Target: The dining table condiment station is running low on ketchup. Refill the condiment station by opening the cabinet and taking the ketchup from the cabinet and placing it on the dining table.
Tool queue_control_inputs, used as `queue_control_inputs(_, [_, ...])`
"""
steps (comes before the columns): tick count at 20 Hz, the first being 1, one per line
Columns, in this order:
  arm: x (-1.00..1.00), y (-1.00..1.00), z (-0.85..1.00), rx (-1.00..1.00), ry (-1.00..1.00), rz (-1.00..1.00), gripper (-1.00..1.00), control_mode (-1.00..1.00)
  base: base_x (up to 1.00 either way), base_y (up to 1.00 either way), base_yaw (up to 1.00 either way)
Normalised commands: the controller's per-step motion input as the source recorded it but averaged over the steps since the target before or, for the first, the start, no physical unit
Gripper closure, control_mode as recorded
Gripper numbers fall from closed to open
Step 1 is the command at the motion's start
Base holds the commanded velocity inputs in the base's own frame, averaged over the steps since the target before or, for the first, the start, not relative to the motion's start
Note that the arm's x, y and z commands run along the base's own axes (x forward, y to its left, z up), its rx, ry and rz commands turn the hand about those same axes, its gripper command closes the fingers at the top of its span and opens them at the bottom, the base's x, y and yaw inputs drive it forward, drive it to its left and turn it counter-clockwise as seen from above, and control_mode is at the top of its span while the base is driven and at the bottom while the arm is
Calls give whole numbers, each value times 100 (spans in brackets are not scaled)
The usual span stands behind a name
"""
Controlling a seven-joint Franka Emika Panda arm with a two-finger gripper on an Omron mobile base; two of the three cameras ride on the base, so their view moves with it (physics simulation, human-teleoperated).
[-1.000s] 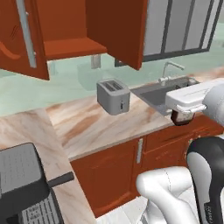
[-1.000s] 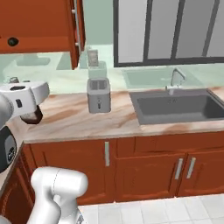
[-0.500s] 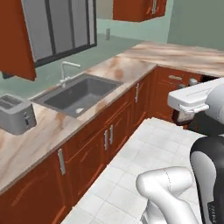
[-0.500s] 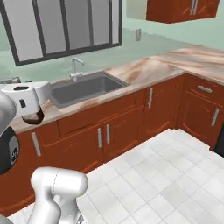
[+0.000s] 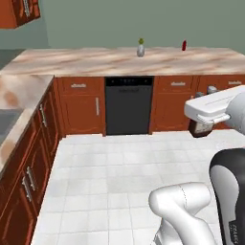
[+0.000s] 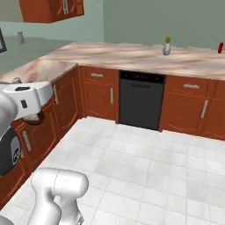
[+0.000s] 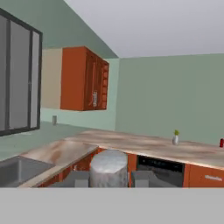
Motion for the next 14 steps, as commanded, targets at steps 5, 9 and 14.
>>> queue_control_inputs(5, [0, 0, 0, 0, 0, 0, 100, 100, 54, -43, -76])
queue_control_inputs(9, [0, 0, 0, 0, 0, 0, 100, 100, 96, -55, -57])
queue_control_inputs(14, [0, 0, 0, 0, 0, 0, 100, 100, 100, -72, -38])
